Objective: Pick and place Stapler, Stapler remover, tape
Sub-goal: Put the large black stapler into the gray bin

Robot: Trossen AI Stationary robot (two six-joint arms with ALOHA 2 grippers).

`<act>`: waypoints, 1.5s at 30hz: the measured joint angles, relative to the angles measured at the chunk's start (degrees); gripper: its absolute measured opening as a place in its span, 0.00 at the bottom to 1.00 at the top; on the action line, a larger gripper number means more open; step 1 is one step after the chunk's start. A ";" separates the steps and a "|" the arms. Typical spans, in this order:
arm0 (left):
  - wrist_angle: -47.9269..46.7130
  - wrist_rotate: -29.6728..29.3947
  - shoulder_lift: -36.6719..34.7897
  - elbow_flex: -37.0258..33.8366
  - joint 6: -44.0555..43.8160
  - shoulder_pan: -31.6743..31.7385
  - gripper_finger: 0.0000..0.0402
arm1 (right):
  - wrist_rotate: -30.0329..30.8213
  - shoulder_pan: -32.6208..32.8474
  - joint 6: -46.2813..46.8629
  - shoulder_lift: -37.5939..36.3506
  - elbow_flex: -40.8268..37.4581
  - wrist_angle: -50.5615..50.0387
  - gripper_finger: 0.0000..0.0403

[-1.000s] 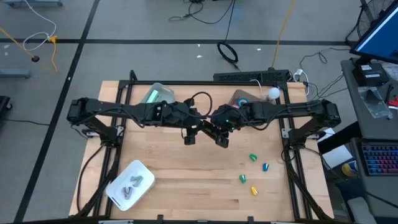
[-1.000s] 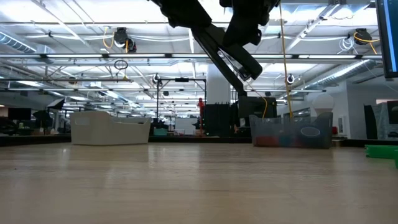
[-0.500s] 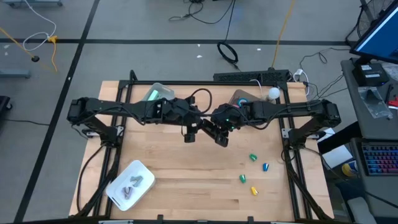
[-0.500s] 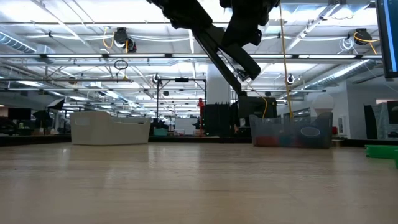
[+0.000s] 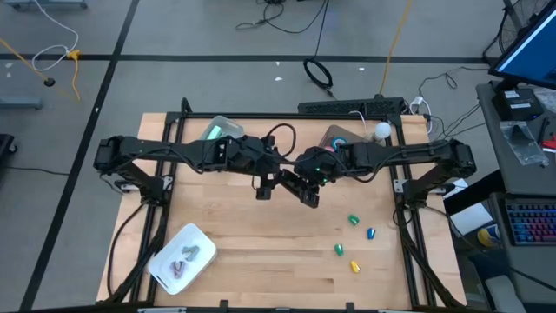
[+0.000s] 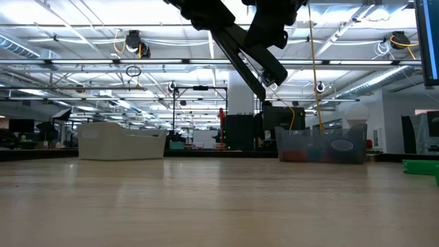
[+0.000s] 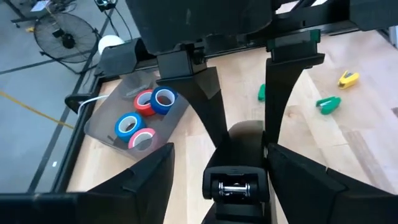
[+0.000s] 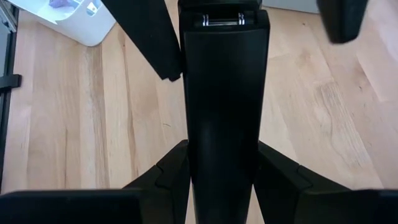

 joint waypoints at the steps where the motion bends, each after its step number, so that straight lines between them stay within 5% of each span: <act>1: 0.00 0.26 0.00 0.00 -0.19 0.01 0.62 | 0.01 0.00 -0.13 0.00 0.00 0.22 0.31; 14: -2.48 4.38 0.00 0.18 -6.32 1.38 0.61 | 0.42 0.00 -1.46 0.00 0.04 0.76 0.31; 28: -22.59 3.00 10.40 17.98 -1.30 1.31 0.61 | 0.80 -0.11 -1.46 0.06 0.09 0.94 0.31; 45: -25.33 3.20 11.14 20.59 -2.58 2.00 0.61 | 0.65 -0.13 0.46 0.02 0.09 1.90 0.31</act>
